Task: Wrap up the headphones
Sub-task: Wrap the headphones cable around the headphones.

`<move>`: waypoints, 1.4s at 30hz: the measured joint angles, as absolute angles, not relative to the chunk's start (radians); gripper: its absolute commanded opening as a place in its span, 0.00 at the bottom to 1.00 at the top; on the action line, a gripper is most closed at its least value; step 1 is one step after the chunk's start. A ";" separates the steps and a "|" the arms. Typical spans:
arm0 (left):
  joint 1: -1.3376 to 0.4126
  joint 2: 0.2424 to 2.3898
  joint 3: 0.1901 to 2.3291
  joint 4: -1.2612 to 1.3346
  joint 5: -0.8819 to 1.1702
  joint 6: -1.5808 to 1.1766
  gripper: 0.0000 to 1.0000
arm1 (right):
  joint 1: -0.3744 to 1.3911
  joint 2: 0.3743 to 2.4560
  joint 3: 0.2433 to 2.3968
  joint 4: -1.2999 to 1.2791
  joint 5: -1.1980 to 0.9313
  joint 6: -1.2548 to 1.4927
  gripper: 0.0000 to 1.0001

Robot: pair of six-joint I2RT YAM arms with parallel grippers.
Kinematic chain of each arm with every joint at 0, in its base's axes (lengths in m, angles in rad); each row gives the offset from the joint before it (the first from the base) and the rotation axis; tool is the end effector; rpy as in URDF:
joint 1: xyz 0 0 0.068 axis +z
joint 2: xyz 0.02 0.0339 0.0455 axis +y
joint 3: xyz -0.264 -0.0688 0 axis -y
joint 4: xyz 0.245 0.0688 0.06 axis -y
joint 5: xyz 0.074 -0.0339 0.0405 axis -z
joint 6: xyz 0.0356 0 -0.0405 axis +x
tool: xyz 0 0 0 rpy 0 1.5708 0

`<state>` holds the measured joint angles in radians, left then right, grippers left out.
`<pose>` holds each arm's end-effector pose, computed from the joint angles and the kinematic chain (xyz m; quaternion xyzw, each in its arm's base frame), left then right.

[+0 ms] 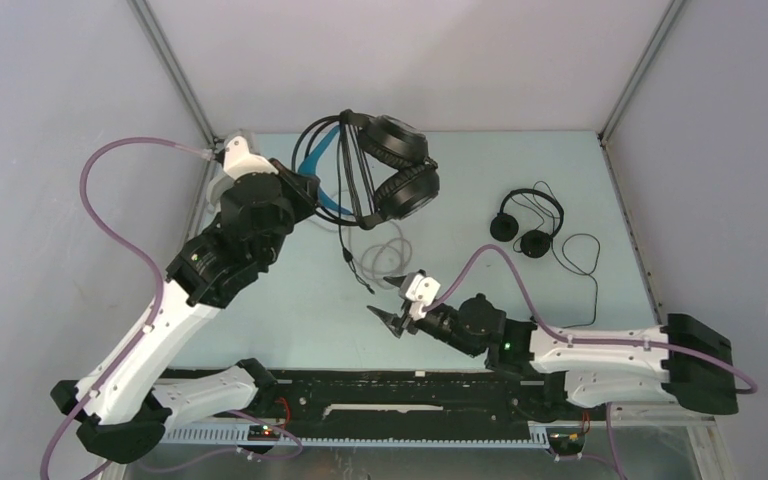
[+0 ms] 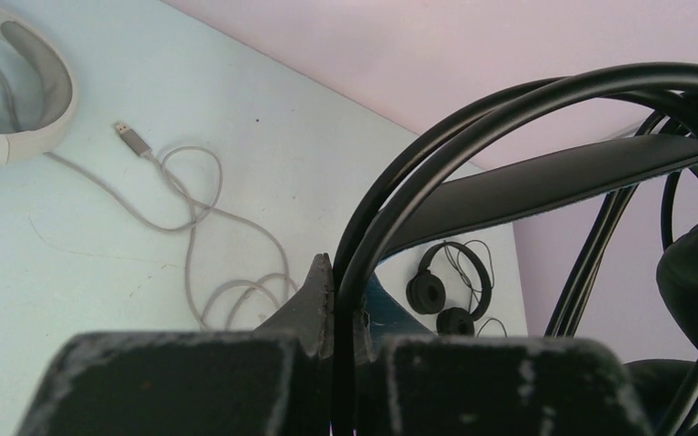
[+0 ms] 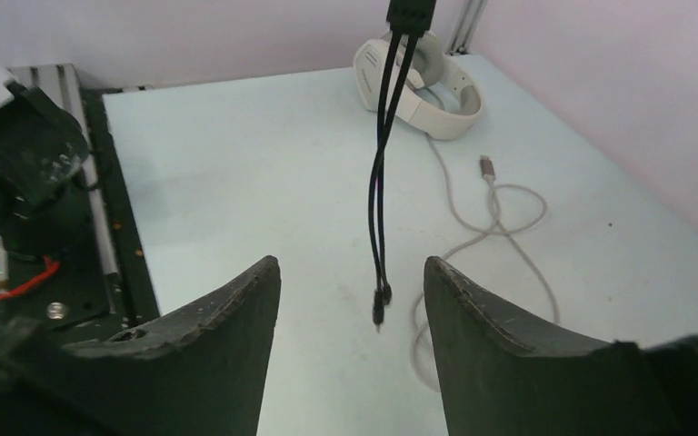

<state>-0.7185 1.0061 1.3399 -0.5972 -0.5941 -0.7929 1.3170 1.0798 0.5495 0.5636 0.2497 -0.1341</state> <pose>0.1565 -0.1104 0.4465 -0.2061 0.7519 -0.2297 0.5826 0.0702 0.2356 0.2778 -0.3908 0.5755 0.3258 0.6403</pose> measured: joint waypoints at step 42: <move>-0.719 1.006 1.392 -0.653 -0.508 -0.784 0.00 | 1.208 1.691 0.482 1.328 -0.041 -0.288 0.04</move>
<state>-0.7185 1.0061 1.3918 -0.6533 -0.5076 -0.7841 1.2079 1.6909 0.4820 1.3281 -0.0410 -0.2878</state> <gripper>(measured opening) 0.047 0.105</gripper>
